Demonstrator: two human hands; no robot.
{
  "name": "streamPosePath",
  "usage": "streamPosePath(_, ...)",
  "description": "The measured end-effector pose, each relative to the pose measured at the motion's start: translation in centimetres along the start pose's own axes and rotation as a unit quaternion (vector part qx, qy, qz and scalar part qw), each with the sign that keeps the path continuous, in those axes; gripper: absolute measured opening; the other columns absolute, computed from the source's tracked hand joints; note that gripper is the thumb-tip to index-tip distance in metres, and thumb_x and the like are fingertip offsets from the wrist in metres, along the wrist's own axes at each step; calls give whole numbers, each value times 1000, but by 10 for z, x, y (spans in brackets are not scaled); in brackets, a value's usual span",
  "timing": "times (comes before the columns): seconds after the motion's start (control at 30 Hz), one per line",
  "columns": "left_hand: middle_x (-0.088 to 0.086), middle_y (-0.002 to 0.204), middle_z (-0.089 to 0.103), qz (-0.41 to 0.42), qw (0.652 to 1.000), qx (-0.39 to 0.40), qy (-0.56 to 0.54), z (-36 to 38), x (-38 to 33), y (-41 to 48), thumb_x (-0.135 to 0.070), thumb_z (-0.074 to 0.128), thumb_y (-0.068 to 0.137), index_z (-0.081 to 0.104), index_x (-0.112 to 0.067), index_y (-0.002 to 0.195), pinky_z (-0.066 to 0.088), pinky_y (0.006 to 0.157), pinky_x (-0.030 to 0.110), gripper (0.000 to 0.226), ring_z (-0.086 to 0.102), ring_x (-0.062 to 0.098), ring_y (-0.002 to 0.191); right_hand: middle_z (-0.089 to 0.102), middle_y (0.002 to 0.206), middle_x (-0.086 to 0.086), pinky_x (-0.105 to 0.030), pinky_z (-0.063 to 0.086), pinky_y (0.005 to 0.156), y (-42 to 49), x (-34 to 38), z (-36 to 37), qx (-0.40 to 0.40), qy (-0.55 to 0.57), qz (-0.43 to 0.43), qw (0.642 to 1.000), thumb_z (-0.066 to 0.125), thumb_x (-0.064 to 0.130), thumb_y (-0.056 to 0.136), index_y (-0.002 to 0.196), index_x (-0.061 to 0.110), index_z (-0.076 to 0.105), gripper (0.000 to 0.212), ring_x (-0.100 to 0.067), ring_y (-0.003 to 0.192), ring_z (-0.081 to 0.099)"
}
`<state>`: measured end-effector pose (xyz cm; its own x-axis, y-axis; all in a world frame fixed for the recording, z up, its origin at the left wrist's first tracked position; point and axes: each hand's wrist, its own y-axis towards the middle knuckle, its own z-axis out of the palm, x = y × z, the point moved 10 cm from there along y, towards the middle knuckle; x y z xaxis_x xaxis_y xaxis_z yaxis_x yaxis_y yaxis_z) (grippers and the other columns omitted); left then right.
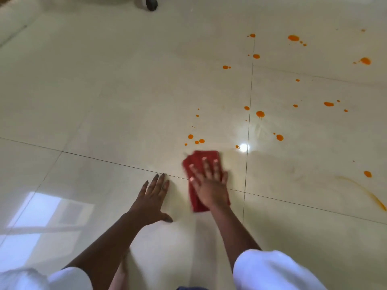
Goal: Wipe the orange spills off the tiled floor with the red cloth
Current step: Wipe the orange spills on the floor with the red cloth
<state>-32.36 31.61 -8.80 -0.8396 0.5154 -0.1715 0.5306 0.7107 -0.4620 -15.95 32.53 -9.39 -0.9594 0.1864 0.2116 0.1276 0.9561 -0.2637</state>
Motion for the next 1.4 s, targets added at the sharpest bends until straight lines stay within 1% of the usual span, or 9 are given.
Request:
streamPosePath(0.1,7,151,-26,-19,1000,6,-20,-6,5,-2,-64,58,76,-11,-7,146,-12,112,37,114,-24,22,139,-16,156,2,-56,-3,111,-11,-45,1,27,33,131,990,19,56,96,145,44,1,54,-32,141,-20)
streamPosePath(0.57,13,154,-20,-19,998,55,-25,-45,31,33,-64,56,78,-12,-2,145,-8,114,39,114,-20,25,141,-27,150,3,-51,1,115,16,19,-7,84,-17,-29,996,31,48,97,144,47,2,55,-36,138,-23)
streamPosePath(0.7,15,152,-25,-33,995,89,-29,-53,31,55,-66,57,76,-16,0,144,-9,113,42,118,-23,28,140,-29,146,5,-55,8,114,29,-20,-18,77,-6,54,996,23,58,92,143,48,-1,58,-36,140,-18)
streamPosePath(0.87,16,148,-32,-37,996,87,1,-62,35,82,-67,62,70,-22,-1,141,-10,113,47,128,-28,30,137,31,149,-5,-68,34,92,8,20,-4,32,-22,28,999,35,55,85,136,44,33,52,-38,138,20)
streamPosePath(1.0,12,139,-44,-9,999,46,1,-58,43,114,-75,65,56,-30,-4,137,-17,110,45,144,-37,27,131,30,151,0,-67,20,102,73,47,-14,-60,-49,-65,995,30,56,90,136,50,32,47,-35,140,20)
streamPosePath(1.1,8,140,-42,39,999,23,-2,-57,42,136,-89,50,40,-33,-7,135,-21,110,42,151,-41,24,131,26,153,2,-67,15,103,124,-17,-35,-88,-47,59,993,24,55,88,138,48,31,50,-35,141,17)
streamPosePath(1.23,8,140,-46,10,999,21,-34,-61,46,151,-93,27,27,-39,-9,130,-23,108,40,149,-45,23,127,22,155,-2,-65,16,104,56,-60,-32,-124,37,238,963,20,54,88,141,44,25,55,-37,141,14)
streamPosePath(1.33,8,140,-46,4,998,22,-63,-57,43,153,-91,28,24,-39,-11,129,-26,105,39,148,-48,19,124,32,150,-2,-63,21,104,65,23,-20,-92,48,89,991,33,48,88,137,45,38,49,-38,138,23)
streamPosePath(1.4,6,141,-44,10,997,24,-74,-58,42,154,-94,29,21,-35,-11,132,-27,104,38,152,-48,17,124,18,155,2,-64,12,107,135,41,-37,-98,9,-19,995,28,47,93,139,48,29,46,-35,142,13)
